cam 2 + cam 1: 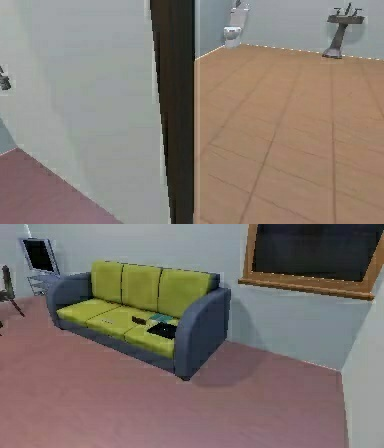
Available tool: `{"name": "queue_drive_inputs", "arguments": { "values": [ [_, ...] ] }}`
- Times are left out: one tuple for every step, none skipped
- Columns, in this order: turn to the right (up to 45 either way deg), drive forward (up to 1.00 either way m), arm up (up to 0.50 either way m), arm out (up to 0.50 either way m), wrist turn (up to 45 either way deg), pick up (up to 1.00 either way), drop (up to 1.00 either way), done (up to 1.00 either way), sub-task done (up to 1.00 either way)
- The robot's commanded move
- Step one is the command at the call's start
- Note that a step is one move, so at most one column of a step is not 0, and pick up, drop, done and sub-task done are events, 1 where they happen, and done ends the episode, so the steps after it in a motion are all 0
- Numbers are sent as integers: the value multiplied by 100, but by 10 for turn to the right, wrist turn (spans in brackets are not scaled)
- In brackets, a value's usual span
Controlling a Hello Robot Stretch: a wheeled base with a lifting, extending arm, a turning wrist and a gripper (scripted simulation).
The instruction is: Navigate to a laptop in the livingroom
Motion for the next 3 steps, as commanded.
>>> {"name": "queue_drive_inputs", "arguments": {
  "values": [
    [0, 100, 0, 0, 0, 0, 0, 0, 0],
    [210, 0, 0, 0, 0, 0, 0, 0, 0],
    [30, 0, 0, 0, 0, 0, 0, 0, 0]
  ]
}}
